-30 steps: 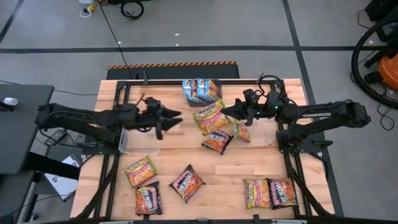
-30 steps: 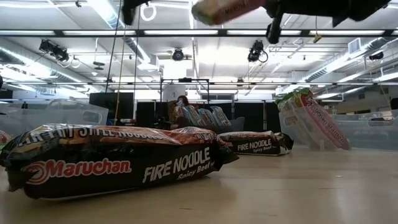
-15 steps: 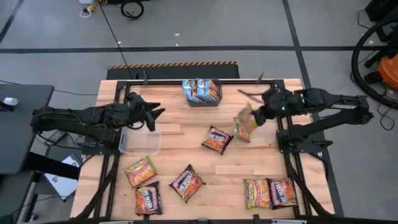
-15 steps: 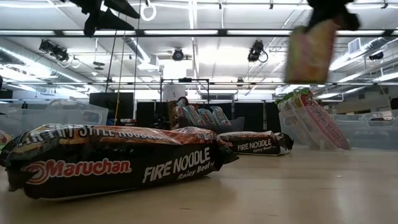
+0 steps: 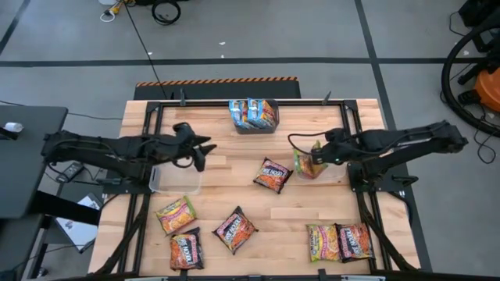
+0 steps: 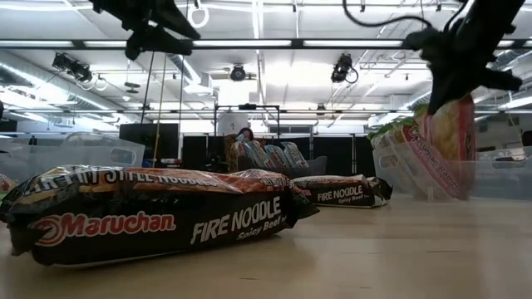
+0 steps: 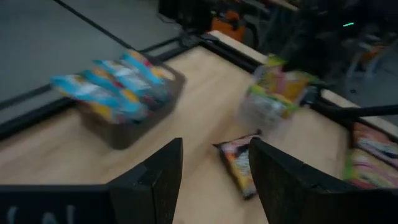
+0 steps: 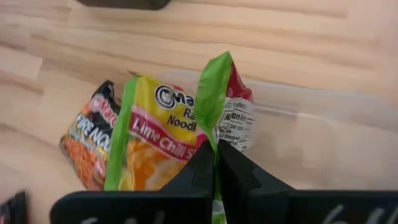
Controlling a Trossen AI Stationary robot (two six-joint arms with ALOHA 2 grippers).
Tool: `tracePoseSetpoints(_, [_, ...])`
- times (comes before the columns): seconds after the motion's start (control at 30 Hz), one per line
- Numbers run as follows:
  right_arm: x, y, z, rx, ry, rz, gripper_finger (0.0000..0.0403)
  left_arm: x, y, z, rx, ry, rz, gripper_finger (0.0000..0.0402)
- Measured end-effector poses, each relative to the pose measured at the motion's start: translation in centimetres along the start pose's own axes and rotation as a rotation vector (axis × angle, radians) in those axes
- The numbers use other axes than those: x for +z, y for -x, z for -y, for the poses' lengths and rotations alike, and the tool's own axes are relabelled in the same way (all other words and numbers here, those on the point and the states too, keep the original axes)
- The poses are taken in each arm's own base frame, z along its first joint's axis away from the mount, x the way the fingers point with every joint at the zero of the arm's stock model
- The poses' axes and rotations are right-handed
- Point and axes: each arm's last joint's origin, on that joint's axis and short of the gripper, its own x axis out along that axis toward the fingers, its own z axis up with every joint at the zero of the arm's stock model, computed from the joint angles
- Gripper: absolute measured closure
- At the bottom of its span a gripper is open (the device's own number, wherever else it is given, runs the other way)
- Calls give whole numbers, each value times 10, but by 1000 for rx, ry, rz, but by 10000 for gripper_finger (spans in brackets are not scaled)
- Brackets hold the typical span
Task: Sort Maruchan noodles
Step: Put the green noodle pack into the right transparent bin
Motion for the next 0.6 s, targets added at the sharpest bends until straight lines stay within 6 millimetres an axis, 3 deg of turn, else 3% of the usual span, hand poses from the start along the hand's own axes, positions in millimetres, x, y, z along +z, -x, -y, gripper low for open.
tracePoseSetpoints(0.13, [-3,-16,-4,47,-37,3,376,-5,-15,14,-73,20,-43,214])
tracePoseSetpoints(0.3, [-5,-22,-10,77,-7,7,345,8,-23,42,-96,-76,-170,214])
tracePoseSetpoints(0.43, [-6,-23,-10,77,50,-18,315,19,-20,60,-124,-169,-335,214])
tracePoseSetpoints(0.6, [-5,-20,-11,113,99,-26,286,21,-3,73,-136,-137,-505,214])
